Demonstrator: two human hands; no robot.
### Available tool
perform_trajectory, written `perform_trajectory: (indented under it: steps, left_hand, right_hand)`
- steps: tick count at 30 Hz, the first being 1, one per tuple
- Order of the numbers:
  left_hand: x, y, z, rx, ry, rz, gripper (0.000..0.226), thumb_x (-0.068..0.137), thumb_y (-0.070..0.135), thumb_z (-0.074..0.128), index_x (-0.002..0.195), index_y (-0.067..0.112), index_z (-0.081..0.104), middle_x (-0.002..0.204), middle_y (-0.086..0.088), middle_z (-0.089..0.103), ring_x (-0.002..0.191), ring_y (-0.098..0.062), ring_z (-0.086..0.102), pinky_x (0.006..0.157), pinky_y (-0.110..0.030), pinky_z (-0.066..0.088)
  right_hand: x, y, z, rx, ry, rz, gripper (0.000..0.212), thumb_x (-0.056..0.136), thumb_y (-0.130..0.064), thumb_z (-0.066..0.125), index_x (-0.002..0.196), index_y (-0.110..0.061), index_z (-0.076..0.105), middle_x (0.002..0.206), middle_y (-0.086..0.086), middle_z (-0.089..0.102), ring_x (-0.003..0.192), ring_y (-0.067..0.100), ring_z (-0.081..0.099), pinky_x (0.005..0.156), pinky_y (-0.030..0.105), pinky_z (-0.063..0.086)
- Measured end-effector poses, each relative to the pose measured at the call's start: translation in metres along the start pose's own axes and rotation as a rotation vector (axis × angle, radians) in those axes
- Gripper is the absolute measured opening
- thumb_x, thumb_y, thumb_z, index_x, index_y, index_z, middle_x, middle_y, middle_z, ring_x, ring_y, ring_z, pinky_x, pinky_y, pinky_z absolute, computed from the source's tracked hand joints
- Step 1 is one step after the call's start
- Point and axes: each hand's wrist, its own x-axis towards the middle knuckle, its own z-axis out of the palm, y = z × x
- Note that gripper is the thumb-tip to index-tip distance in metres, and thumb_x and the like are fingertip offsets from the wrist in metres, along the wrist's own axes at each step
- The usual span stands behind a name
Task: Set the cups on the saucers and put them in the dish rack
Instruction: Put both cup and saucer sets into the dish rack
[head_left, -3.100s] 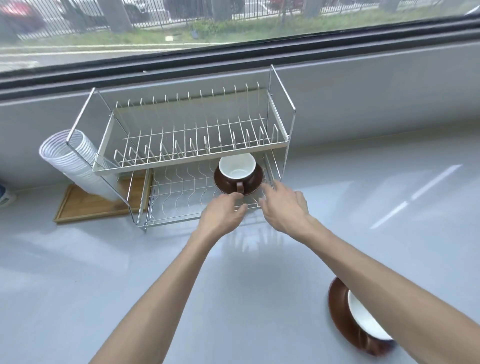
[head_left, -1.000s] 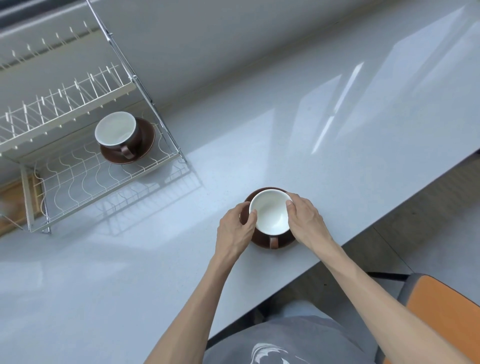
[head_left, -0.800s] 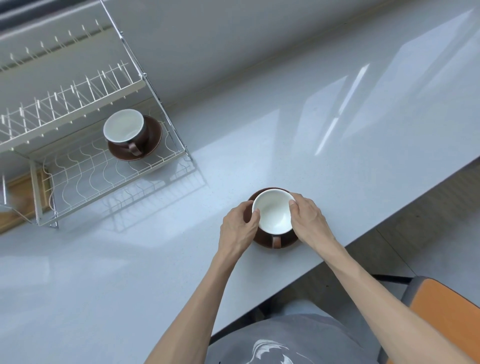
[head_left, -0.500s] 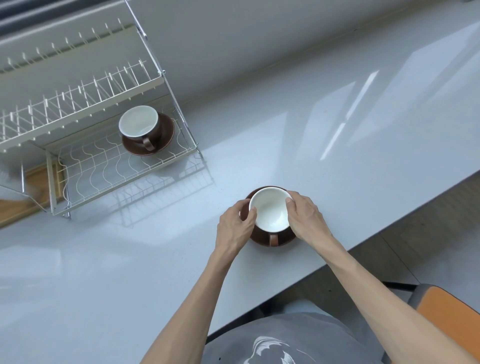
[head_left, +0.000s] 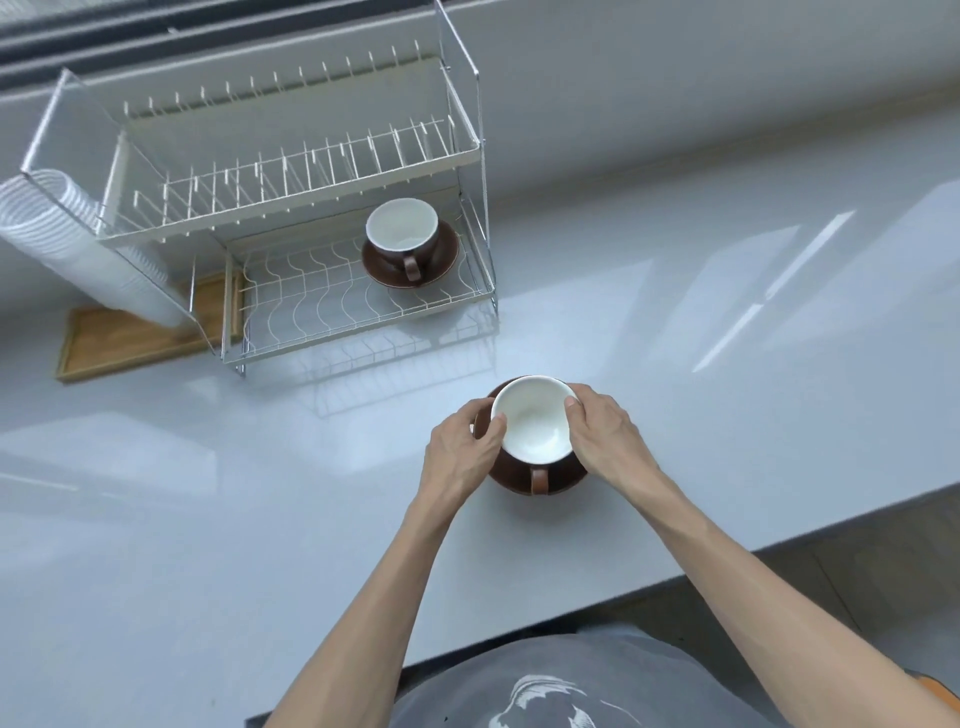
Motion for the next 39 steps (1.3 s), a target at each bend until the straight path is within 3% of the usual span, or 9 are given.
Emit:
perform_trajectory:
  steps: [18, 29, 37, 39]
  left_hand:
    - [-0.004, -0.053, -0.12, -0.099, 0.212, -0.098, 0.042, 0.086, 0.052, 0.05, 0.12, 0.035, 0.068, 0.107, 0.005, 0.068, 0.096, -0.027, 0.071, 0.093, -0.047, 0.057]
    - [0.032, -0.06, -0.178, -0.112, 0.234, -0.093, 0.047, 0.078, 0.054, 0.049, 0.117, 0.037, 0.07, 0.113, -0.001, 0.07, 0.105, -0.027, 0.069, 0.093, -0.046, 0.058]
    - [0.069, -0.05, -0.211, -0.118, 0.257, -0.086, 0.044, 0.077, 0.052, 0.049, 0.113, 0.037, 0.07, 0.103, 0.001, 0.074, 0.104, -0.026, 0.069, 0.089, -0.046, 0.059]
    - [0.079, -0.047, -0.219, -0.125, 0.262, -0.093, 0.043, 0.077, 0.051, 0.049, 0.112, 0.037, 0.07, 0.105, 0.0, 0.074, 0.103, -0.026, 0.07, 0.089, -0.046, 0.06]
  right_hand:
    - [0.018, -0.122, 0.07, -0.087, -0.135, -0.213, 0.038, 0.104, -0.031, 0.027, 0.128, -0.016, 0.052, 0.115, 0.014, 0.061, 0.108, 0.035, 0.054, 0.092, 0.044, 0.044]
    - [0.042, -0.177, 0.089, -0.088, -0.16, -0.24, 0.036, 0.105, -0.032, 0.027, 0.124, -0.015, 0.053, 0.112, 0.012, 0.062, 0.107, 0.033, 0.054, 0.093, 0.044, 0.044]
    - [0.08, -0.218, 0.093, -0.082, -0.136, -0.284, 0.026, 0.105, -0.029, 0.03, 0.1, -0.015, 0.051, 0.101, 0.008, 0.061, 0.104, 0.032, 0.055, 0.086, 0.04, 0.041]
    - [0.089, -0.228, 0.093, -0.099, -0.127, -0.295, 0.03, 0.105, -0.029, 0.03, 0.104, -0.012, 0.054, 0.105, 0.011, 0.063, 0.106, 0.033, 0.055, 0.087, 0.04, 0.042]
